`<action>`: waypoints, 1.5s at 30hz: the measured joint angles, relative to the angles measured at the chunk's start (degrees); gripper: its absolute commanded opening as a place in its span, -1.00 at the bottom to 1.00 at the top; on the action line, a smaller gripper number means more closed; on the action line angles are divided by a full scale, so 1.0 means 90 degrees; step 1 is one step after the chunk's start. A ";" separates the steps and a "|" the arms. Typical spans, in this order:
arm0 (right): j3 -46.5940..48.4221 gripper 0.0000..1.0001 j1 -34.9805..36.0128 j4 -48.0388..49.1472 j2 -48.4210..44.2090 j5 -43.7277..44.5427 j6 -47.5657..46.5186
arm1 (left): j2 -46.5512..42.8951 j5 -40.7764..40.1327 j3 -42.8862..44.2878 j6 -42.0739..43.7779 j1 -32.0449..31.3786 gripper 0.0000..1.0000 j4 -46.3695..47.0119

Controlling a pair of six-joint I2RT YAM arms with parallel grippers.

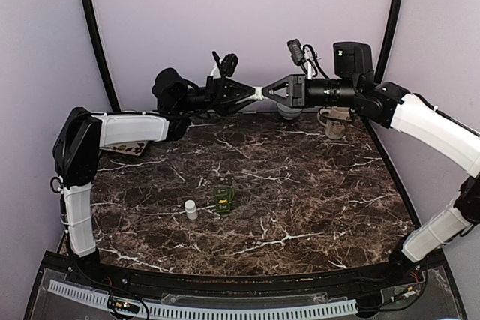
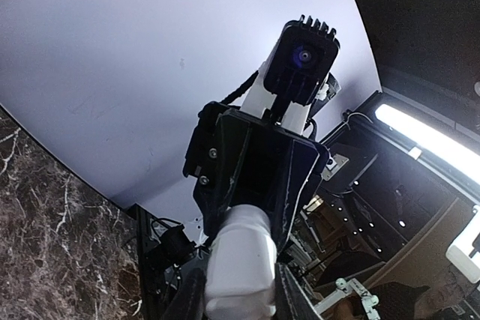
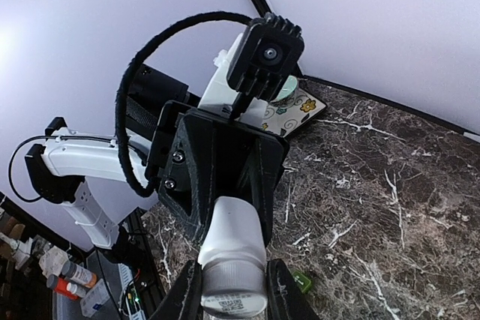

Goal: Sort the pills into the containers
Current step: Screw the lid of the pill bottle onto the pill bottle.

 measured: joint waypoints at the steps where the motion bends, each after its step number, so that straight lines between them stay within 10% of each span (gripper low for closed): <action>1: 0.0002 -1.00 -0.0007 0.0063 0.0017 0.0010 0.0104 | -0.0056 -0.0002 0.0022 0.0206 0.0010 -1.00 -0.0211; 26: -0.0095 -1.00 -0.0257 0.1940 0.0685 -0.0457 0.4260 | -0.1209 -0.0719 0.0391 0.5365 0.0180 -1.00 -0.4670; 45: -0.0656 -1.00 -0.0444 0.2616 0.0981 -0.0891 0.6530 | -0.1948 -0.2985 0.0296 0.8869 -0.0350 -1.00 -0.7536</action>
